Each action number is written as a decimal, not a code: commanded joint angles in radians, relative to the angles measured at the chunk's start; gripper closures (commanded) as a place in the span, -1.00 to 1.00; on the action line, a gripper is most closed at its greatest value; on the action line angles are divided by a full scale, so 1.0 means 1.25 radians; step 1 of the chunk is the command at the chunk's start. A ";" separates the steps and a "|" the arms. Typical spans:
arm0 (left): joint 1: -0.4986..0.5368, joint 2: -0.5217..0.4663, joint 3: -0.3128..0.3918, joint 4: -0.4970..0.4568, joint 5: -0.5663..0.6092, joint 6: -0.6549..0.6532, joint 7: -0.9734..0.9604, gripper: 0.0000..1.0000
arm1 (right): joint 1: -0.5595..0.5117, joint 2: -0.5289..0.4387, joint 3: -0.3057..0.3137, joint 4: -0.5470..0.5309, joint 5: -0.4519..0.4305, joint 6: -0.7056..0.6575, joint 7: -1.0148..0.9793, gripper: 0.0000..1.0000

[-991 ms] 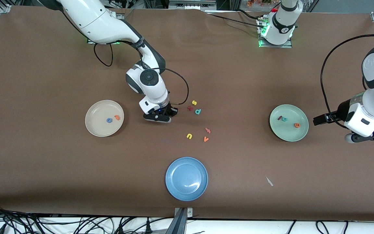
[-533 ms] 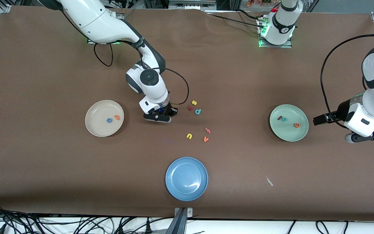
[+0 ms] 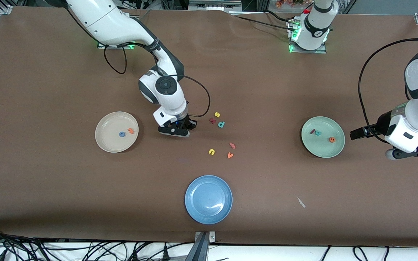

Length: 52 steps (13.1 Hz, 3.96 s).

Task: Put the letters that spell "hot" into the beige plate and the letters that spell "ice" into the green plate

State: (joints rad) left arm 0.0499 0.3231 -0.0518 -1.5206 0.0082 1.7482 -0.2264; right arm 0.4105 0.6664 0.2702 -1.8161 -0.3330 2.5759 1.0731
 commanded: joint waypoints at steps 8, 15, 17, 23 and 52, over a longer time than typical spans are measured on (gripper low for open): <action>-0.004 -0.002 0.006 -0.005 -0.008 0.019 0.020 -0.99 | 0.036 0.019 0.018 0.005 -0.015 -0.010 0.080 0.23; -0.004 -0.002 0.006 -0.005 -0.008 0.020 0.020 -0.99 | 0.037 0.018 0.017 0.004 -0.018 -0.016 0.078 0.22; -0.004 -0.002 0.006 -0.005 -0.008 0.020 0.020 -0.99 | 0.037 0.015 0.017 0.001 -0.018 -0.020 0.078 0.22; -0.004 0.000 0.006 -0.006 -0.008 0.020 0.020 -0.99 | 0.037 0.013 0.017 0.001 -0.020 -0.056 0.078 0.22; -0.007 0.012 0.007 -0.005 -0.004 0.057 0.022 -0.99 | -0.342 -0.347 0.031 -0.188 0.182 -0.376 -0.720 1.00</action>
State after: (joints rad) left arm 0.0455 0.3396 -0.0517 -1.5207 0.0082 1.8064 -0.2264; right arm 0.0348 0.3001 0.2944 -1.9573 -0.1325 2.0783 0.2499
